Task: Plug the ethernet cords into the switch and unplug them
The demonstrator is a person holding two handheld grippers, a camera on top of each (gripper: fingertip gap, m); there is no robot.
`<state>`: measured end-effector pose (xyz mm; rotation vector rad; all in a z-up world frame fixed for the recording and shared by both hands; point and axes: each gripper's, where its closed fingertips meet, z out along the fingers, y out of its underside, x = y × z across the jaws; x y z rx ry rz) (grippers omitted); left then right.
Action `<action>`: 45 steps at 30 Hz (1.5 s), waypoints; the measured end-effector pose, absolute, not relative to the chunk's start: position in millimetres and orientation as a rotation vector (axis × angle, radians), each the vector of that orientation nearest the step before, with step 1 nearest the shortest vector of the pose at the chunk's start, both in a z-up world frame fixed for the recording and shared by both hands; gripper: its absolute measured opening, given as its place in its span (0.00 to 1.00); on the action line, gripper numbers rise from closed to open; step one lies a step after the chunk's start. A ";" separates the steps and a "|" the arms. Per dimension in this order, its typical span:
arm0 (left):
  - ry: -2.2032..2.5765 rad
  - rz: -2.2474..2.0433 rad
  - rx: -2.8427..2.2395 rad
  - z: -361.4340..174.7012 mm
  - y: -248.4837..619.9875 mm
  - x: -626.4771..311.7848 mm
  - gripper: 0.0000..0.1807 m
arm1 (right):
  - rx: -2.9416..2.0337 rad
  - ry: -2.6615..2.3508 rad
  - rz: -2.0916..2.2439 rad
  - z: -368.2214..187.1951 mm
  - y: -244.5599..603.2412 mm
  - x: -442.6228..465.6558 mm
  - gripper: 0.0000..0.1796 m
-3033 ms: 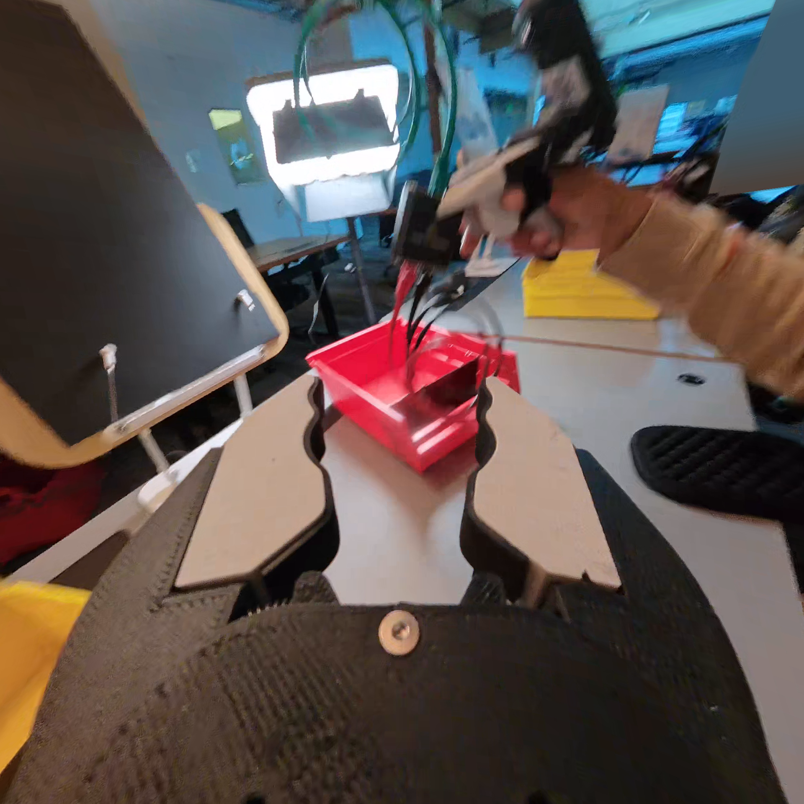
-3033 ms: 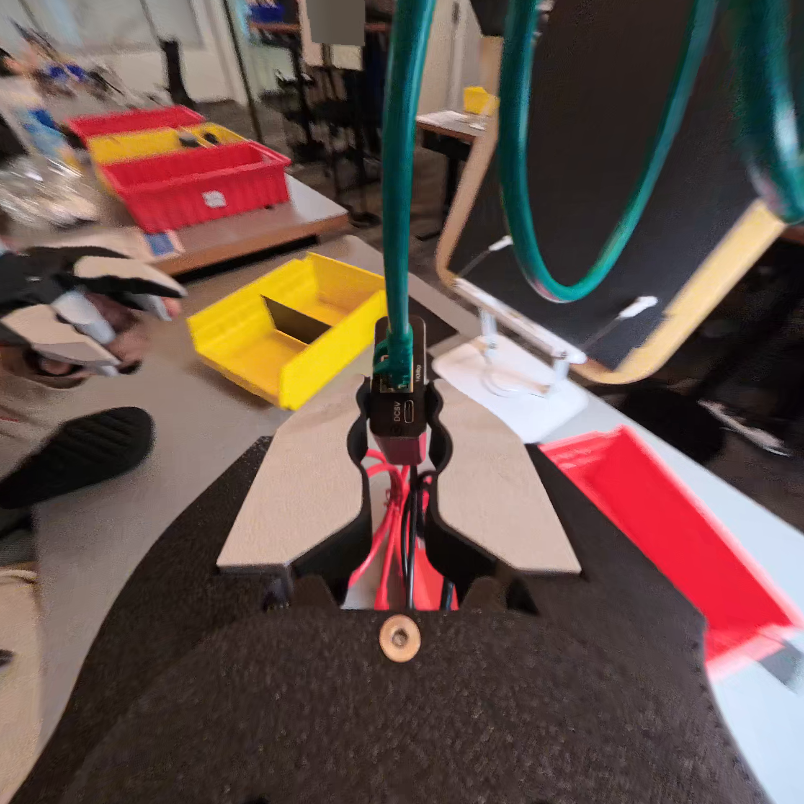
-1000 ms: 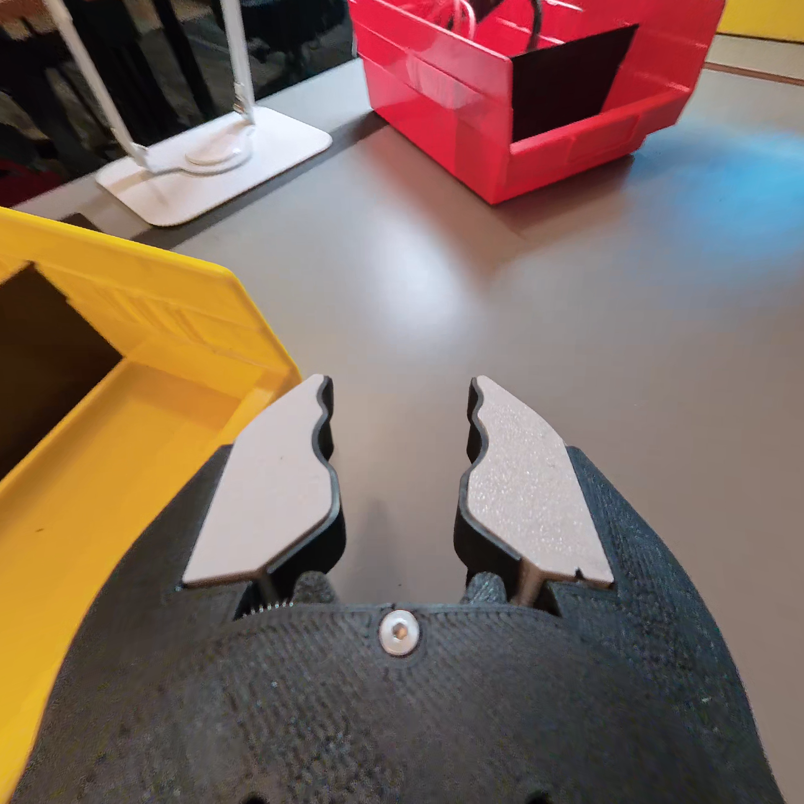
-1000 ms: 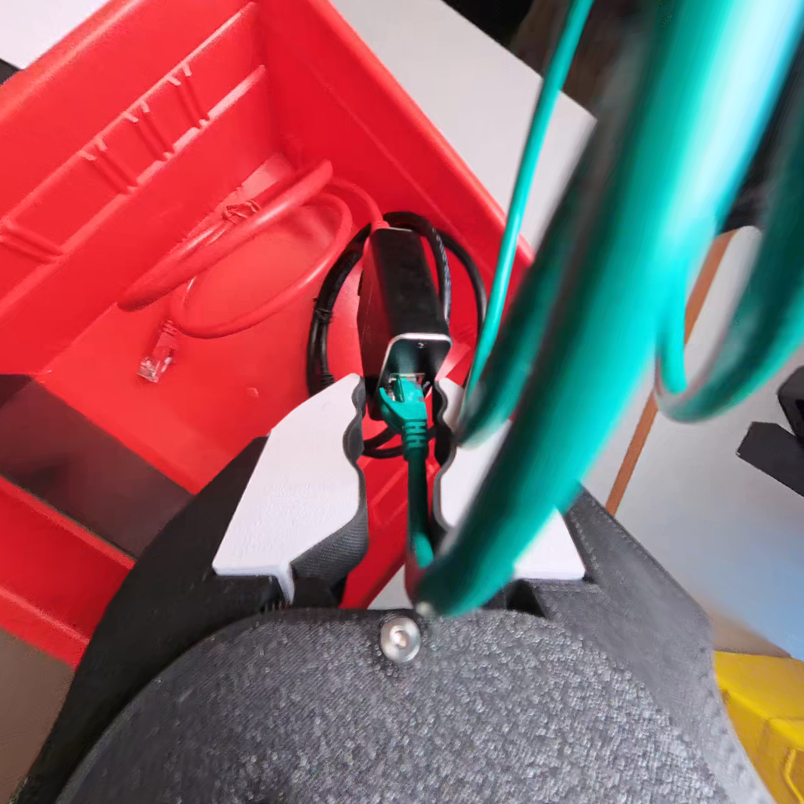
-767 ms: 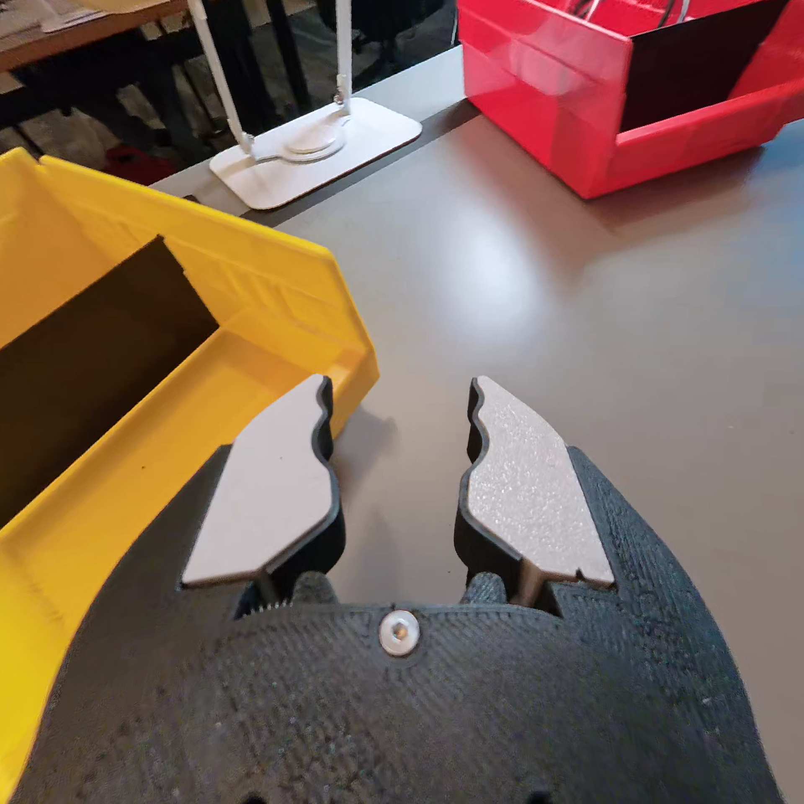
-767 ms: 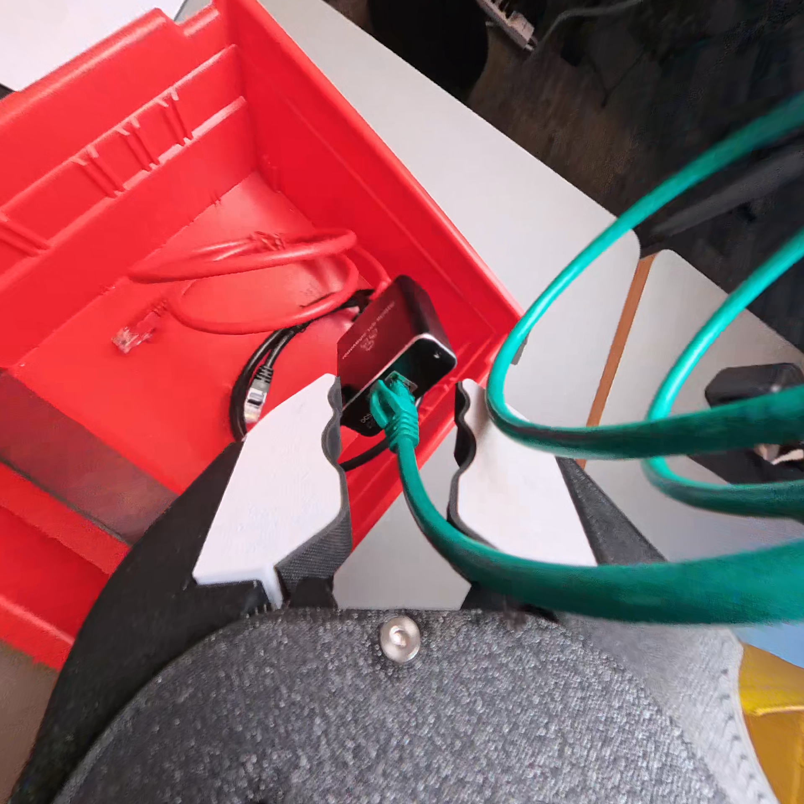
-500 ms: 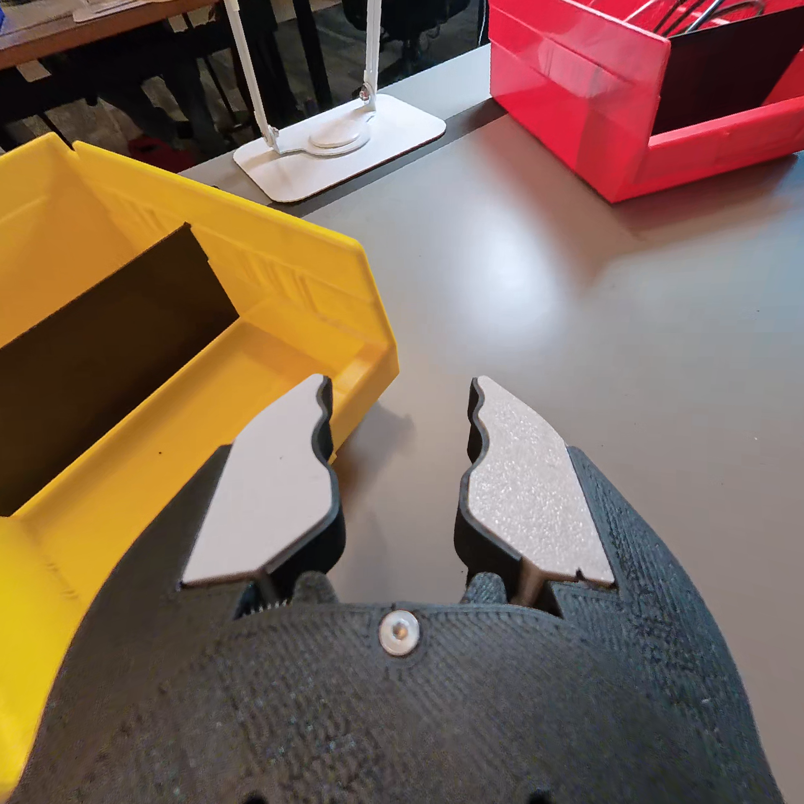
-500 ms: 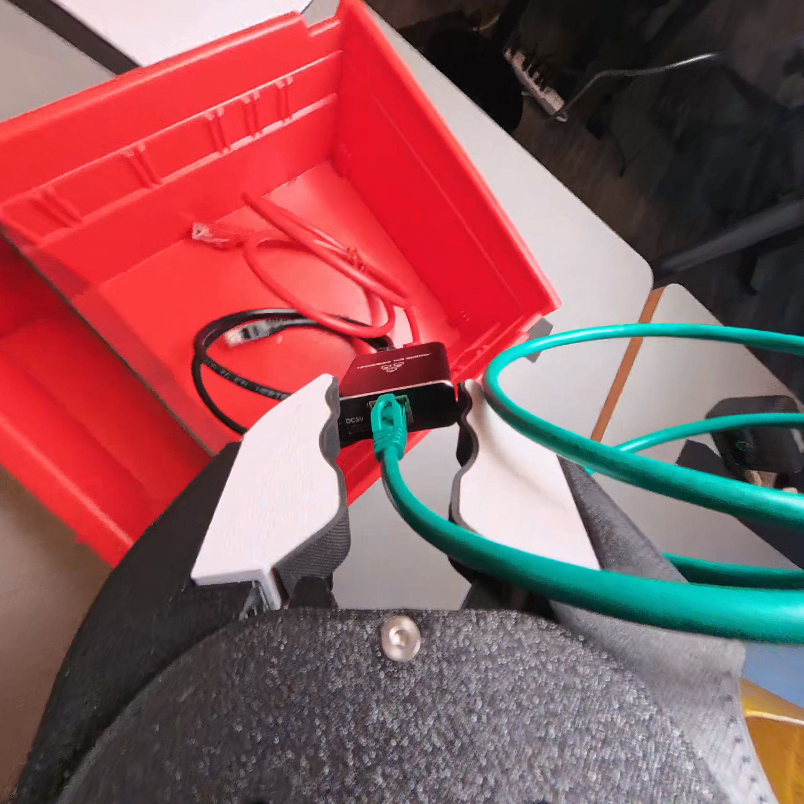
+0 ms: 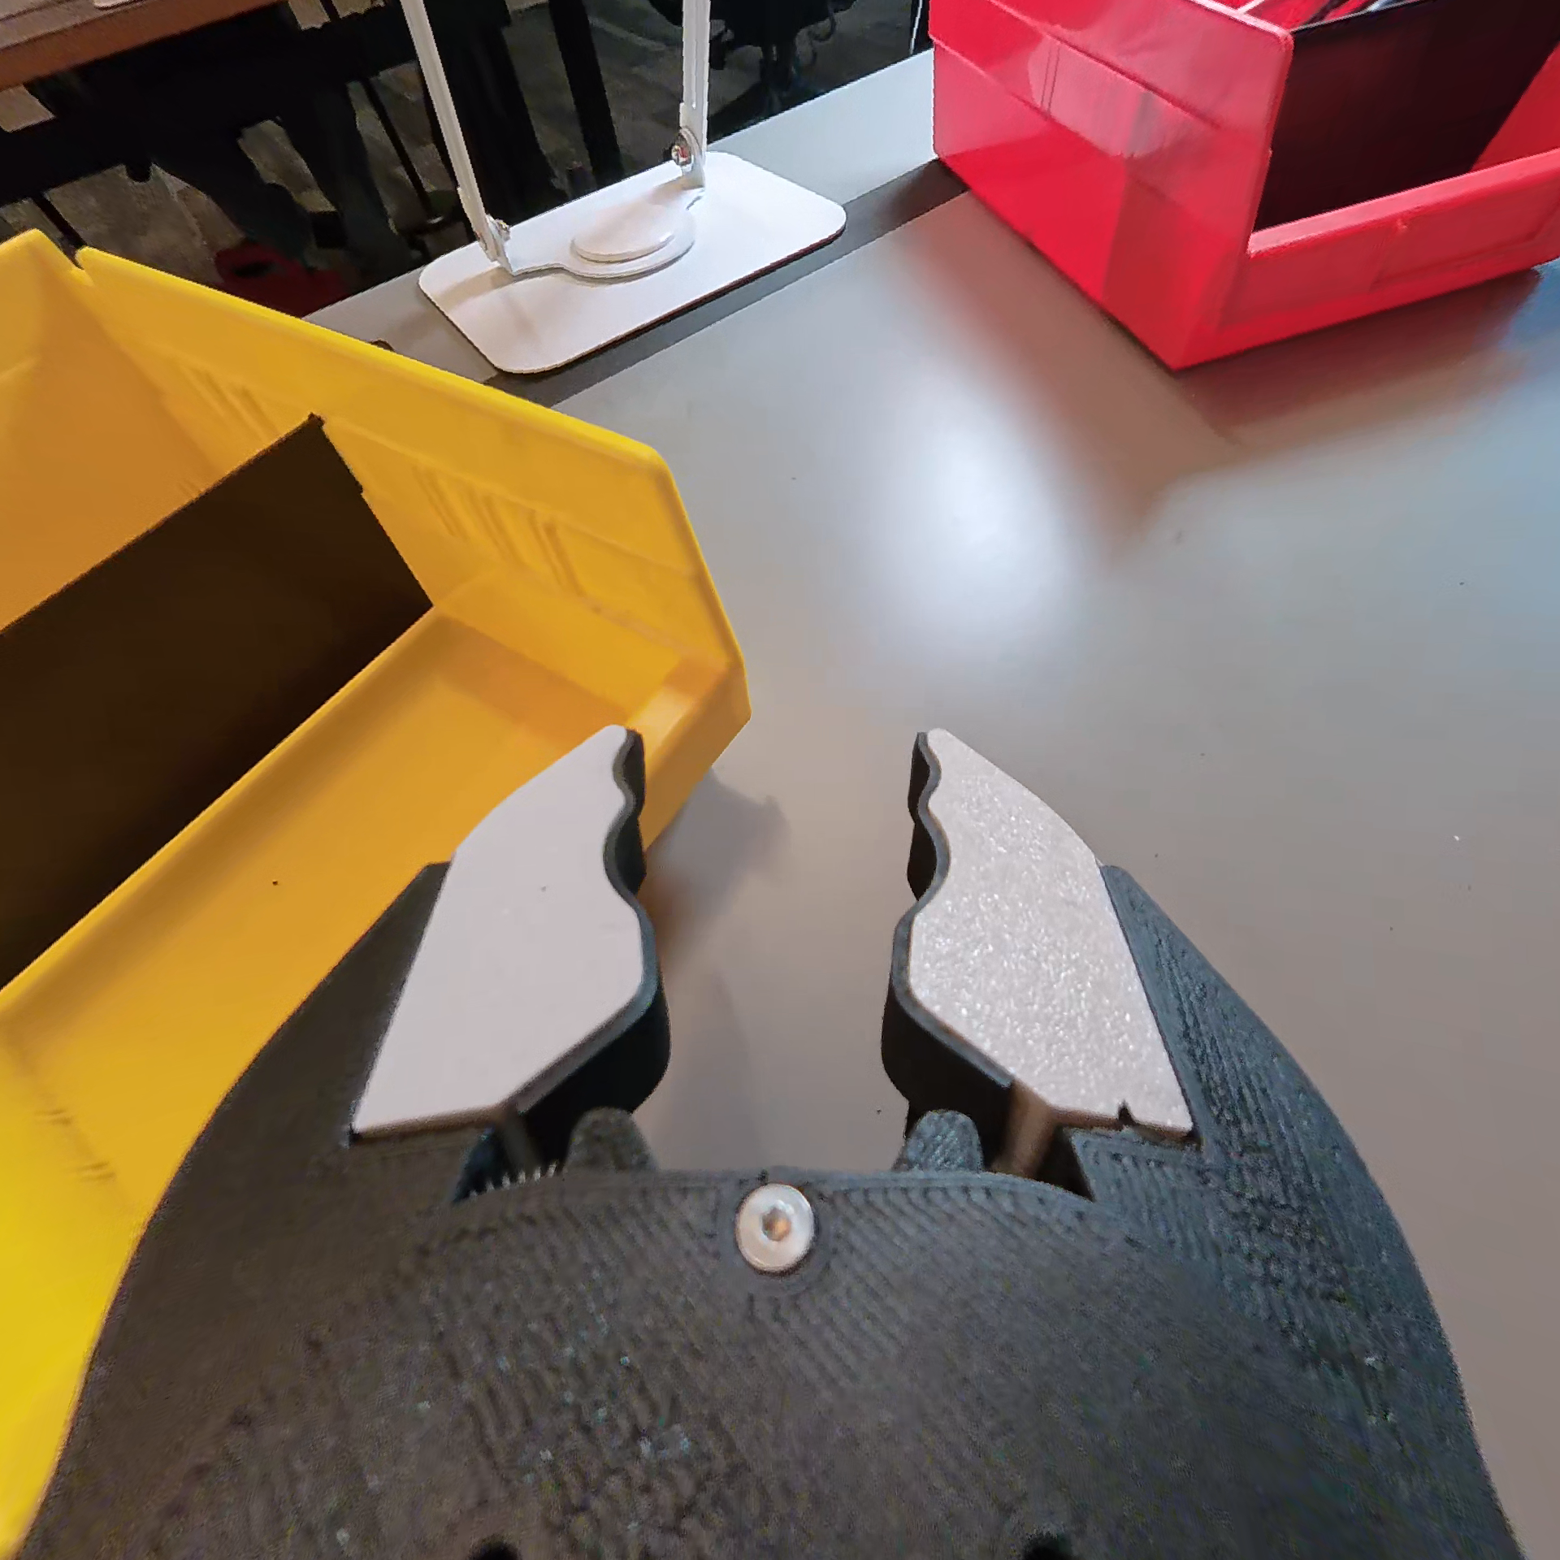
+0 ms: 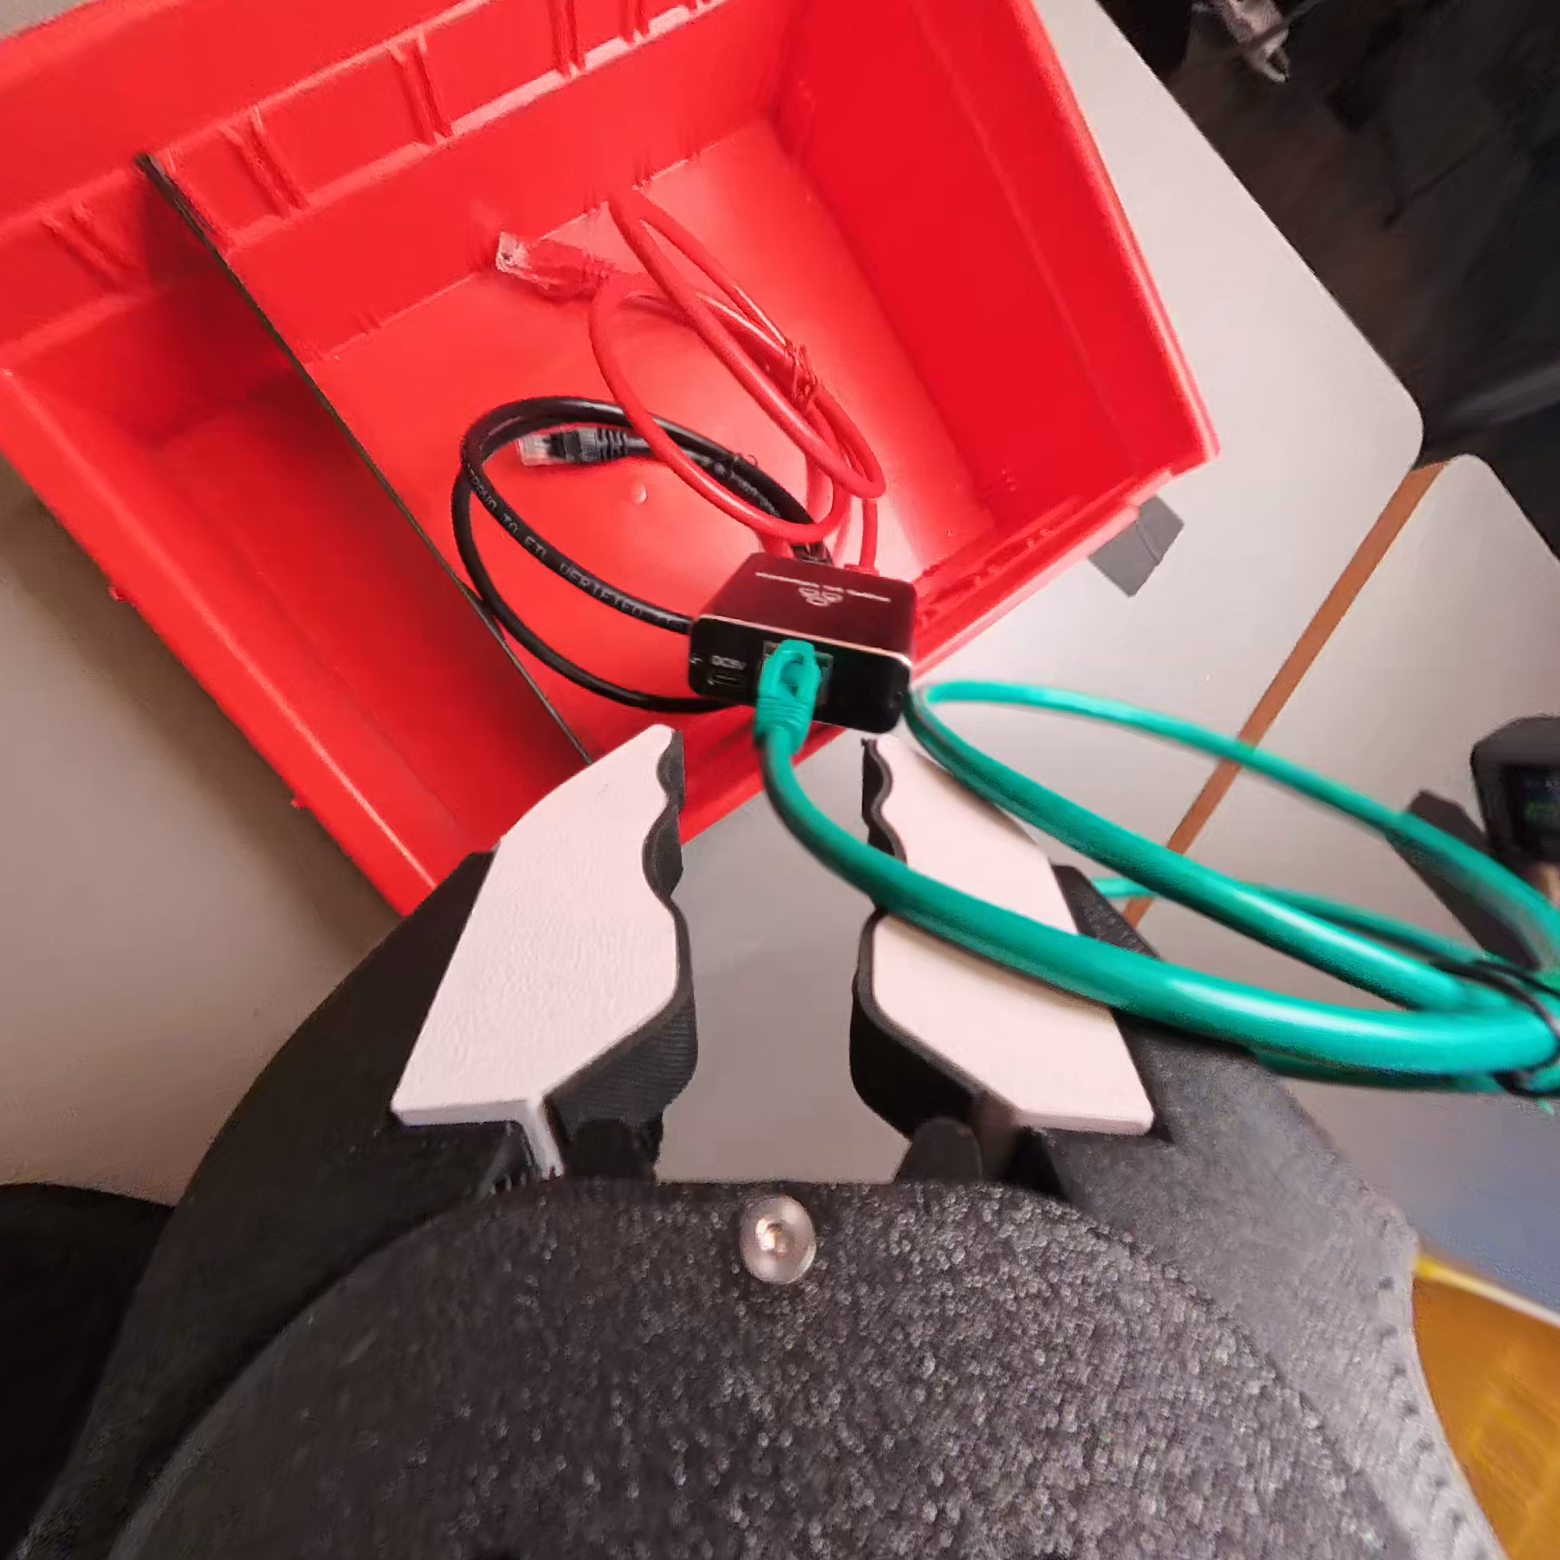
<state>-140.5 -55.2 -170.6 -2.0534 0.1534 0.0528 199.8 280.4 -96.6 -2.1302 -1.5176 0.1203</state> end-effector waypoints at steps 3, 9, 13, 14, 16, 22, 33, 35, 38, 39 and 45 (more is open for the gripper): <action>0.157 0.062 -2.050 -169.9 -56.8 -140.7 0.33 | -2.147 -1.568 0.000 -99.5 298.5 196.8 0.21; 0.133 0.052 -2.043 -168.1 -59.4 -149.3 0.33 | -2.231 -1.362 0.122 -84.4 324.2 181.6 0.24; 0.122 0.050 -2.039 -166.7 -60.1 -156.8 0.34 | -2.216 -1.133 0.654 -48.2 313.3 163.6 0.25; 0.123 0.053 -2.040 -166.3 -60.0 -158.5 0.34 | -2.206 -1.134 0.656 -44.9 311.0 167.0 0.25; 0.132 0.075 -2.038 -164.6 -60.3 -162.3 0.35 | -2.153 -1.180 0.582 -42.6 306.3 173.3 0.27; 0.185 0.152 -2.061 -155.5 -64.4 -175.6 0.37 | -2.197 -1.138 0.900 -26.7 278.6 184.8 0.23; 0.206 0.171 -2.127 -158.9 -73.1 -195.8 0.38 | -2.299 -1.679 0.850 -34.8 246.1 285.4 0.21; 0.212 0.182 -2.133 -159.3 -74.4 -197.9 0.39 | -2.205 -1.715 0.813 -28.4 232.9 286.1 0.22; 0.232 0.203 -2.166 -162.6 -77.5 -202.3 0.39 | -2.010 -1.734 0.721 -22.4 207.0 273.7 0.23; 0.245 0.206 -2.182 -164.5 -78.7 -203.4 0.39 | -1.952 -1.736 0.664 -24.8 197.4 267.0 0.24; 0.326 0.195 -2.281 -180.3 -85.4 -203.5 0.42 | -1.709 -1.837 0.417 -95.9 121.6 196.8 0.31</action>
